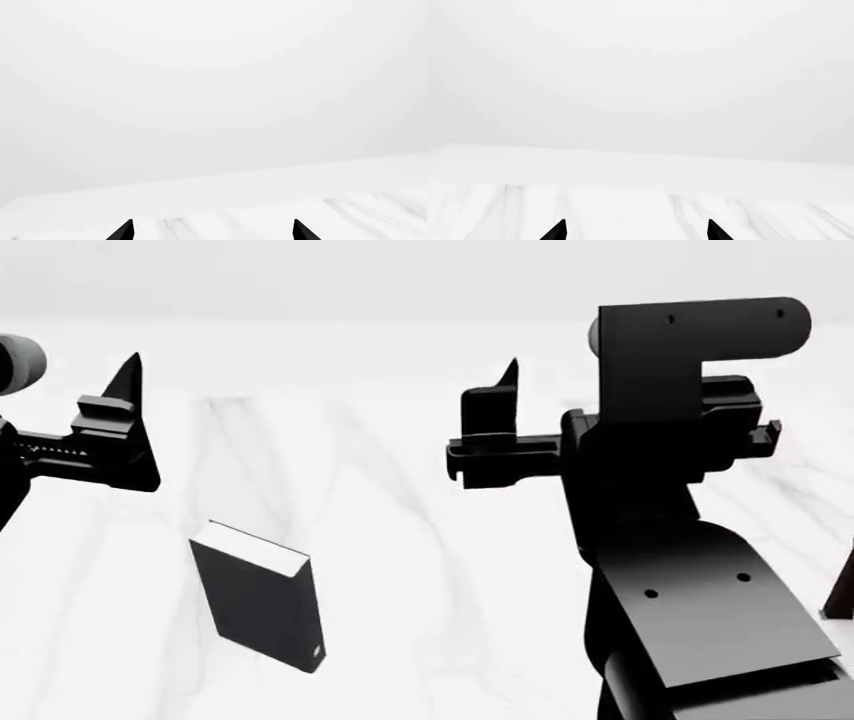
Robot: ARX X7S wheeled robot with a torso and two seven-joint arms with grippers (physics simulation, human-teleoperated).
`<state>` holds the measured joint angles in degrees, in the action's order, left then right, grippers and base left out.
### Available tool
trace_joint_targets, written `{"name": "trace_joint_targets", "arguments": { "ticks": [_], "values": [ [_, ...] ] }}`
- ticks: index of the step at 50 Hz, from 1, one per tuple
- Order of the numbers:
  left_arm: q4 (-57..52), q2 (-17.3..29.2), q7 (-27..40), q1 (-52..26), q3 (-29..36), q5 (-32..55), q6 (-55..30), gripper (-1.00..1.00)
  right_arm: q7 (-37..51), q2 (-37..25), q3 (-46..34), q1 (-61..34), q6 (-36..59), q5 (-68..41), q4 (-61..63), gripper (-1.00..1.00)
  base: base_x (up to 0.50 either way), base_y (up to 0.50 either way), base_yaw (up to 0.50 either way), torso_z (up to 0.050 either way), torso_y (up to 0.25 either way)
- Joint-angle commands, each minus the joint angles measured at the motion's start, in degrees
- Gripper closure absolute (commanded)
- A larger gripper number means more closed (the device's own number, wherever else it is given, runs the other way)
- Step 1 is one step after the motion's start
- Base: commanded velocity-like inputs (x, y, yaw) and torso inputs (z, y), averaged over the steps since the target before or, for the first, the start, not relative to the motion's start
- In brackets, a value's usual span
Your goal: Pick up the book on the left and place it on top of the shelf.
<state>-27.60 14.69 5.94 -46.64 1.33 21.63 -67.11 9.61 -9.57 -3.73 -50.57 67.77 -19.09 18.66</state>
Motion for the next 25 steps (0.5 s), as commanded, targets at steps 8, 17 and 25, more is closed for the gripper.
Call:
{"name": "trace_joint_targets", "arguments": {
  "ticks": [8,17,25],
  "values": [
    [0.1,0.3,0.3,0.3,0.2,0.4,0.3,-1.00,0.2,-0.4,-0.6,0.3,-0.3,-0.6,-0.2,-1.00,0.50,0.00,0.00,0.000,0.002],
    [0.3,0.3,0.4,0.3,0.3,0.6,0.6,-1.00,0.4,-1.1,-2.6,0.0,1.0,-0.5,-0.8,-1.00,0.17,0.00,0.00,0.000,0.001],
    [0.5,0.4,0.6,0.3,0.3,0.8,0.6,-1.00,-1.8,-3.3,-7.9,-3.9,5.3,-1.2,-2.0,-1.00,0.00,0.00,0.00,0.000,0.000]
  ]
}}
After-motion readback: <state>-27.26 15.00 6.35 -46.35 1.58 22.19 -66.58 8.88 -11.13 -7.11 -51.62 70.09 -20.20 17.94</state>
